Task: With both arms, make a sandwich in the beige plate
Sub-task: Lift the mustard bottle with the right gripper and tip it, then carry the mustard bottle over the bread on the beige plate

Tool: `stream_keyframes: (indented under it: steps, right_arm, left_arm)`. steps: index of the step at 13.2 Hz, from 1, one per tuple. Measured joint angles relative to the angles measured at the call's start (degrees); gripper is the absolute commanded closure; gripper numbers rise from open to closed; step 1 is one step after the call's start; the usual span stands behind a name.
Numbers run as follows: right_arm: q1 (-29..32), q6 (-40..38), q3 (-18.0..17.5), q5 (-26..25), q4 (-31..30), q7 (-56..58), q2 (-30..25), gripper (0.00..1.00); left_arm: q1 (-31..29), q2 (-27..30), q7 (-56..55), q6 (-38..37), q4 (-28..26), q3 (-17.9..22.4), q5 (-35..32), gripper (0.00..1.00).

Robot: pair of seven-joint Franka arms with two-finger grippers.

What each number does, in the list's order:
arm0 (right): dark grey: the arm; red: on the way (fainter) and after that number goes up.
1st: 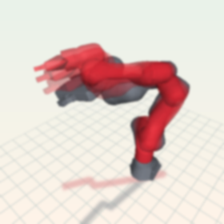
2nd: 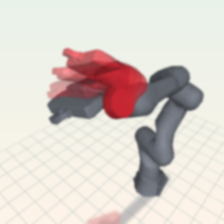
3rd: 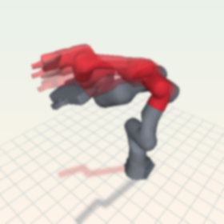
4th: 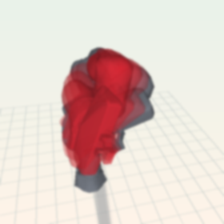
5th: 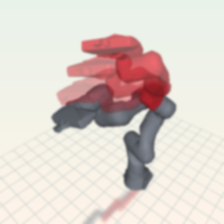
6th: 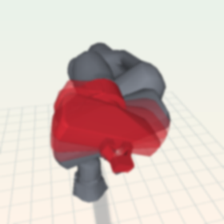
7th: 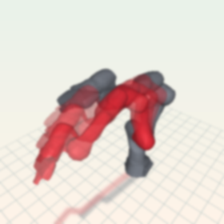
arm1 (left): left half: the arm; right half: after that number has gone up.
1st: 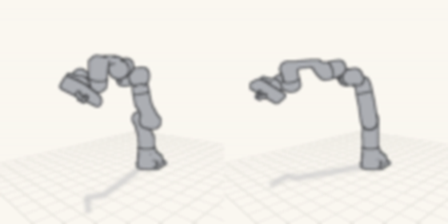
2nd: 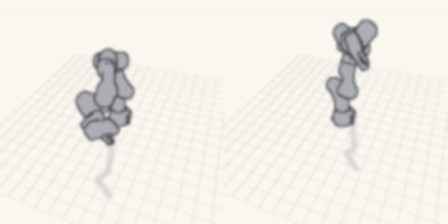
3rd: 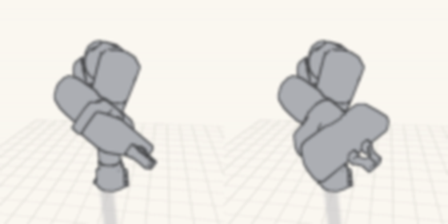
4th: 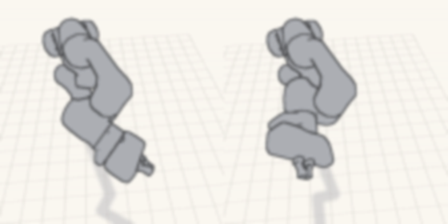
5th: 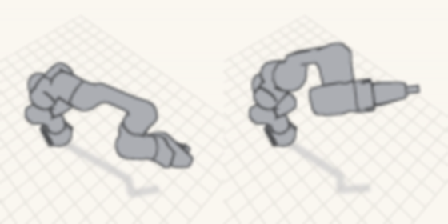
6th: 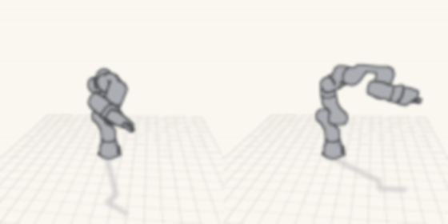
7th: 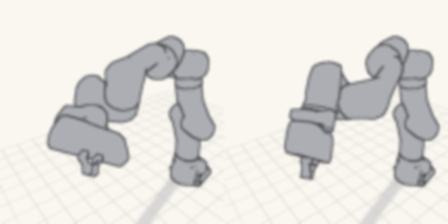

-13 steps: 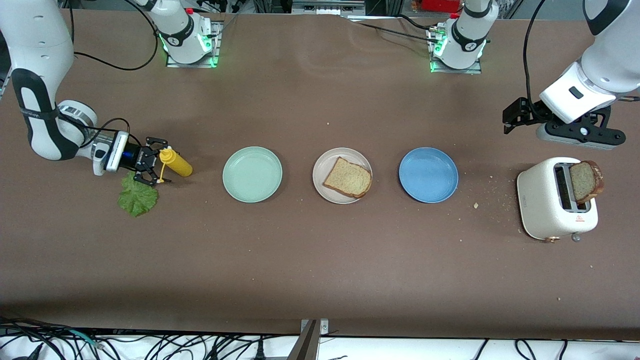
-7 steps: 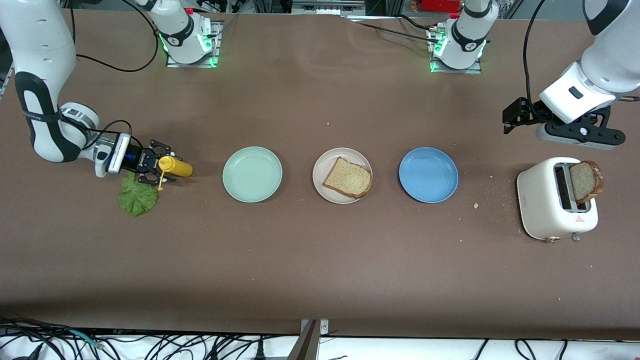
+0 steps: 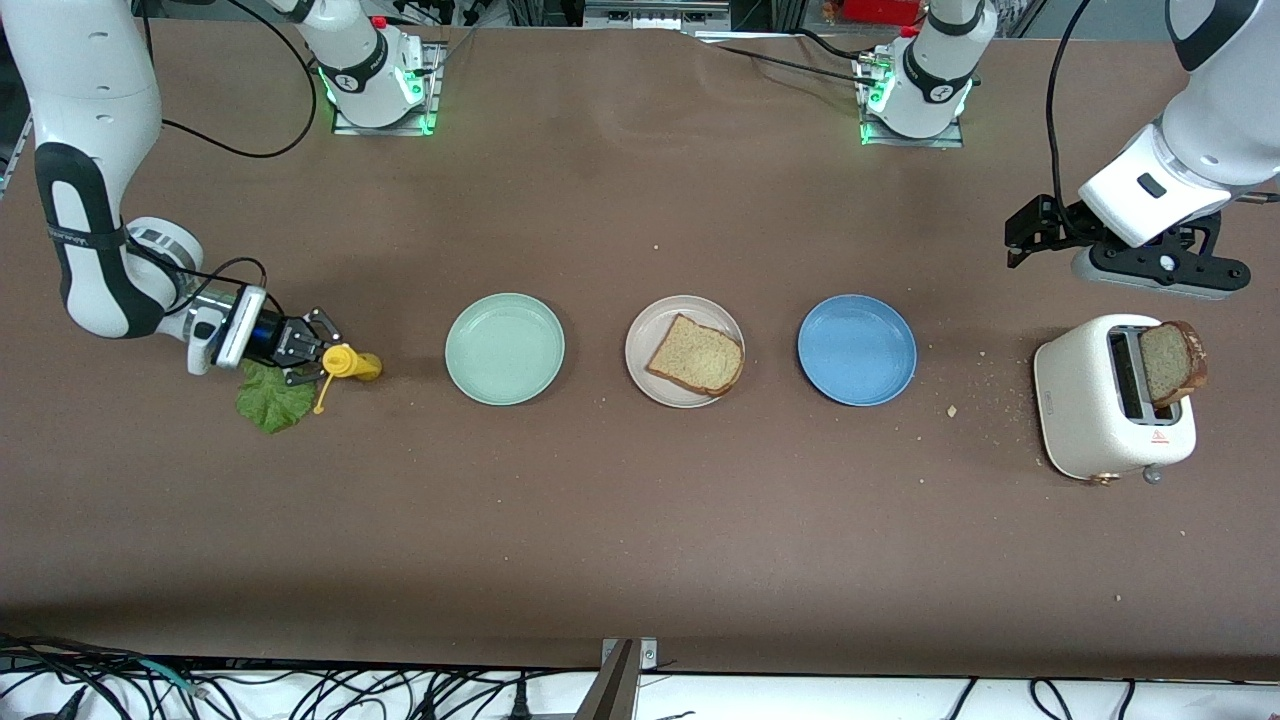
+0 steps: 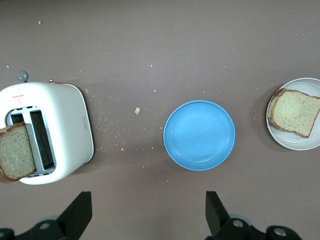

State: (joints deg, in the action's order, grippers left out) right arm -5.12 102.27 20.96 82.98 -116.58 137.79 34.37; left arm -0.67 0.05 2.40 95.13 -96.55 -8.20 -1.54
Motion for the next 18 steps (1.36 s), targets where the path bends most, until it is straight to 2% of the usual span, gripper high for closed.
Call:
stream_keyframes:
  steps: [2, 5, 9, 14, 16, 18]
  right_arm:
    - [-2.46, 5.02, 0.13, -2.10, 3.32, -6.07, -1.94, 1.00]
    - [-8.02, 15.93, 0.16, -8.72, 6.03, -16.83, -6.60, 1.00]
    - [-19.98, 32.89, 0.03, -19.93, 7.78, -31.14, -10.47, 1.00]
    - [-34.75, 48.08, -0.16, -42.58, 9.55, -54.76, -10.21, 1.00]
    - [-39.22, 50.18, -0.16, -50.69, 9.56, -63.67, -9.48, 1.00]
    - [-42.17, 50.80, -0.06, -61.89, 9.73, -72.20, -8.81, 1.00]
  left_arm:
    - [0.00, 0.00, 0.00, -0.02, 0.00, 0.00, 0.00, 0.00]
    - [-0.01, 0.00, 0.00, -0.18, 0.00, 0.01, 0.00, 0.00]
    - [-0.03, -0.01, 0.00, -0.28, 0.00, 0.01, 0.00, 0.00]
    - [-0.04, -0.02, 0.00, -0.37, 0.00, 0.01, 0.00, 0.00]
    - [-0.05, -0.02, 0.00, -0.41, 0.00, 0.01, 0.00, 0.00]
    - [-0.06, -0.02, 0.00, -0.44, 0.00, 0.01, 0.00, 0.00]
